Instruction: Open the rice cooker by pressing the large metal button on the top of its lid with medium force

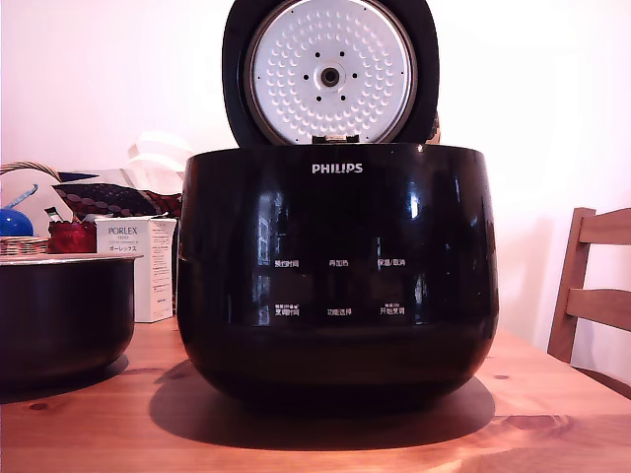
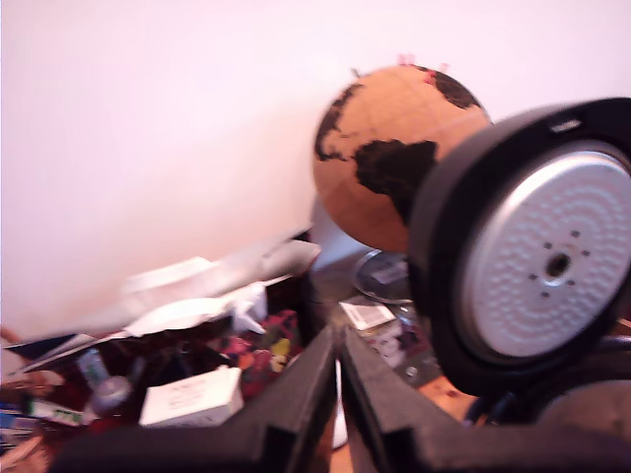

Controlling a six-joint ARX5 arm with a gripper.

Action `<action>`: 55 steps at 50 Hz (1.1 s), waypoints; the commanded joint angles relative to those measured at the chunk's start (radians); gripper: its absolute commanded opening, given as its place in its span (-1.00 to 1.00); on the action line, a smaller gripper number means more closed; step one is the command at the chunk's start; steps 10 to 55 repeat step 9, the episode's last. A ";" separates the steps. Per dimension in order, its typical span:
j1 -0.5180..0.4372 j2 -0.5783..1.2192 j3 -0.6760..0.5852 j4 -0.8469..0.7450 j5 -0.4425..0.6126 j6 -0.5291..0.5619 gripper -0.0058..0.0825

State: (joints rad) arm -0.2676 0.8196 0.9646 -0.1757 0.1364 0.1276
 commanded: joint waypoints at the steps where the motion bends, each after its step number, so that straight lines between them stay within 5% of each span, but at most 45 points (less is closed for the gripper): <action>1: 0.002 0.003 -0.023 0.011 0.000 0.004 -0.91; 55: 0.002 0.003 -0.023 0.012 0.000 0.004 -0.91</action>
